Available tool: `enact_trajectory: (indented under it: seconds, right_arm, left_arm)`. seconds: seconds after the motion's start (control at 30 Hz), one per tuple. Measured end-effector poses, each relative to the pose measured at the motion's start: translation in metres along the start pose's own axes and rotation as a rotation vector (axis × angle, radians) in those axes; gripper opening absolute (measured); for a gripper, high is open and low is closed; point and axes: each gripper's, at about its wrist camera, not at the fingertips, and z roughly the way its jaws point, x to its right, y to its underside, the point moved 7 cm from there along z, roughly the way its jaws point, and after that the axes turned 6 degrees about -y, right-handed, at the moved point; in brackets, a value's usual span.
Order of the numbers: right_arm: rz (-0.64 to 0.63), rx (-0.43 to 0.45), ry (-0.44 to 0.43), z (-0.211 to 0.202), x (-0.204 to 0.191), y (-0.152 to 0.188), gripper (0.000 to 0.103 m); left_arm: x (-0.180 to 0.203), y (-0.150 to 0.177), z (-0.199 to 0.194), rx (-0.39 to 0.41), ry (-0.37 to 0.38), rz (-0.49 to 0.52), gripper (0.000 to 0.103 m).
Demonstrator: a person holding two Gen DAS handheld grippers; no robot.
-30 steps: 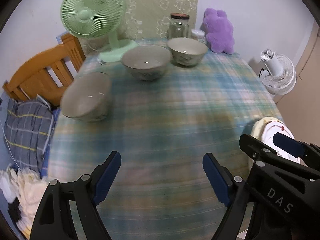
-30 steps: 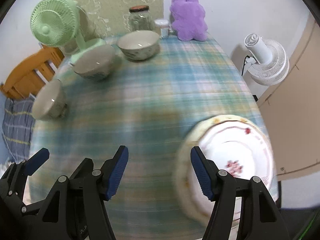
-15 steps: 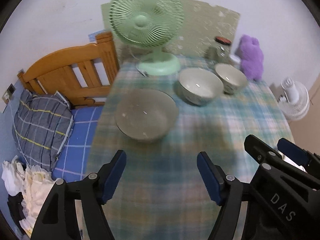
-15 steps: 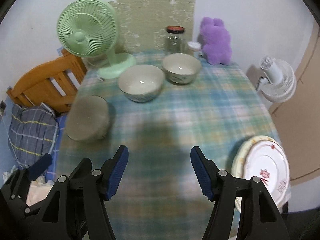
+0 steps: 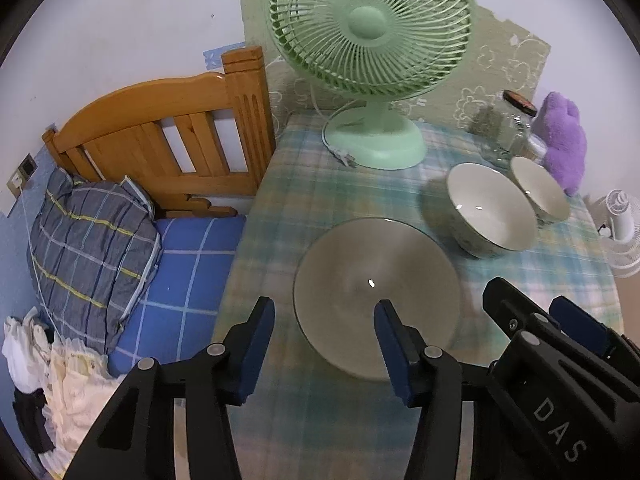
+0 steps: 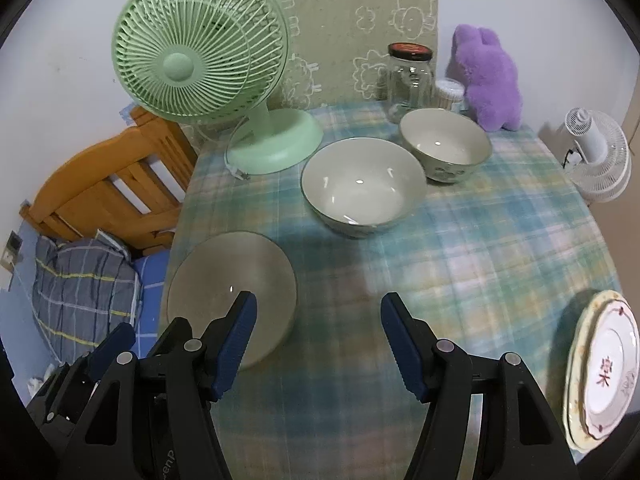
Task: Organize plates and bowls
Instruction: 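Move the right gripper to the large white bowl near the fan, then close the right gripper on the rim of the white bowl, then lift the white bowl and carry it toward the plate stack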
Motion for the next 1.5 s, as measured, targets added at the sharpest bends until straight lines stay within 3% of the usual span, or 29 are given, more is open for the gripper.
enact_trajectory:
  seconds: [0.13,0.43,0.53,0.6,0.97,1.5]
  right_arm:
    - [-0.010,-0.016,0.015,0.023,-0.004,-0.008,0.063]
    - [-0.024,-0.085,0.022,0.073,-0.012,-0.010,0.045]
    - [-0.026,-0.109,0.006,0.086,-0.013,-0.008,0.029]
    - [-0.028,-0.123,0.008,0.091,-0.013,-0.007,0.020]
    - [-0.071,-0.123,0.021,0.089,-0.015,-0.007,0.019]
    - [-0.089,-0.107,-0.014,0.038,0.017,0.009,0.019]
  left_arm:
    - [-0.001,-0.007,0.024,-0.015,-0.012,0.000,0.053]
    - [-0.001,-0.007,0.066,-0.074,-0.010,0.012,0.038]
    - [-0.001,-0.006,0.075,-0.090,-0.003,0.014,0.023]
    - [0.000,-0.006,0.078,-0.095,-0.009,0.016,0.021]
    - [0.002,-0.002,0.073,-0.110,-0.012,0.016,0.019]
    - [0.038,0.022,0.022,-0.072,-0.052,0.029,0.019]
